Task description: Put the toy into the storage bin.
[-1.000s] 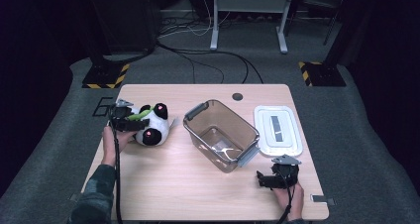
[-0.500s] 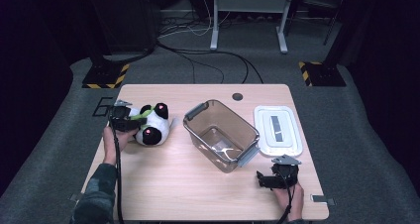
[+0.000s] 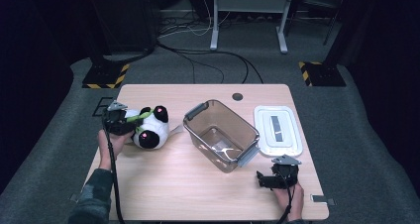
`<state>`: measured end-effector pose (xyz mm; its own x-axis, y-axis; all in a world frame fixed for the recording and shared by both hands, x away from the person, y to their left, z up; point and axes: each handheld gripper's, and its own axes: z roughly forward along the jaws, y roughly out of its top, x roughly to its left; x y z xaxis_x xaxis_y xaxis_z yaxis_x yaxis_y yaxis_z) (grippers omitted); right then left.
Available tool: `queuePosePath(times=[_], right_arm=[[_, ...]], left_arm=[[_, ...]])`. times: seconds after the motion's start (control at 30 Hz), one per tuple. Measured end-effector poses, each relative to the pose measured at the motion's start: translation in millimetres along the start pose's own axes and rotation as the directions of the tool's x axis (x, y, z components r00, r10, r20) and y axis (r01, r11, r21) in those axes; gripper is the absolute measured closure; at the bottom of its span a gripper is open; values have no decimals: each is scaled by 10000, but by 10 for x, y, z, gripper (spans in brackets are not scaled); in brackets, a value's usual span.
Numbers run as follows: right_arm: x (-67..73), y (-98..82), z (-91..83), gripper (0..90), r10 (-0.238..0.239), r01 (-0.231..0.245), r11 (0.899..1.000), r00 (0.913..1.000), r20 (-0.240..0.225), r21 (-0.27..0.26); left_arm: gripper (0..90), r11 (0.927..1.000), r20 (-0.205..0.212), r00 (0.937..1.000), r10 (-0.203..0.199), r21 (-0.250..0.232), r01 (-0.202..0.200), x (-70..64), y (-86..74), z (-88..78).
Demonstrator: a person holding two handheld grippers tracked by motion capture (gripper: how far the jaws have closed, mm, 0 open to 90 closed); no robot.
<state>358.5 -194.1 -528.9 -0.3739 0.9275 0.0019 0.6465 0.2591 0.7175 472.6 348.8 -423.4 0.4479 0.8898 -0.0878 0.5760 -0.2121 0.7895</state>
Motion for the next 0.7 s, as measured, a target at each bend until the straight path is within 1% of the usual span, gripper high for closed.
queuePosePath(times=[0.03, 0.07, 0.1, 0.13, 0.17, 0.23, 0.3, 0.33, 0.4, 0.53, 0.6, 0.7], right_arm=[[1, 0, 0, 11, 7, -7, 10000, 10000, 6, -6], [1, -1, 0, 11, 6, -6, 10000, 10000, 9, -7], [1, 0, 0, 11, 9, -9, 10000, 10000, 8, -6], [1, 0, 0, 11, 9, -9, 10000, 10000, 7, -1], [1, 0, 0, 11, 8, -8, 10000, 10000, 9, -6], [0, 0, 1, 11, 4, -4, 10000, 10000, 5, -5], [-3, 0, -1, 11, -38, 38, 10000, 10000, 9, 14], [-3, 0, -1, 11, -38, 38, 10000, 10000, 9, 14], [-3, 0, -1, 11, -37, 37, 10000, 10000, 12, 14], [-2, 0, -1, 11, -32, 32, 10000, 10000, 17, 12], [-2, 0, 0, 11, -33, 33, 10000, 10000, 17, 13], [-2, 0, 0, 11, -41, 40, 10000, 10000, 16, 17]], left_arm=[[749, 10000, 33, 10000, 57, -76, -57, -12, 5, -55], [749, 10000, 33, 10000, 57, -76, -57, -12, 5, -55], [749, 9996, 41, 9998, 174, -237, -173, -30, 15, -113], [749, 9996, 41, 9998, 174, -237, -173, -30, 15, -113], [749, 9993, 58, 9997, 242, -269, -241, -37, 22, -148], [749, 9987, 35, 9997, 260, -433, -258, -58, 34, -215], [749, 9975, 127, 9994, 332, -627, -324, -69, 68, -311], [749, 9975, 127, 9994, 332, -627, -324, -69, 68, -311], [749, 9966, 139, 9988, 464, -692, -453, -76, 104, -375], [749, 9934, 33, 9978, 662, -944, -656, -100, 190, -504], [750, 9910, -25, 9975, 699, -1140, -698, -112, 234, -571], [750, 9889, -88, 9966, 818, -1241, -823, -128, 302, -665]])
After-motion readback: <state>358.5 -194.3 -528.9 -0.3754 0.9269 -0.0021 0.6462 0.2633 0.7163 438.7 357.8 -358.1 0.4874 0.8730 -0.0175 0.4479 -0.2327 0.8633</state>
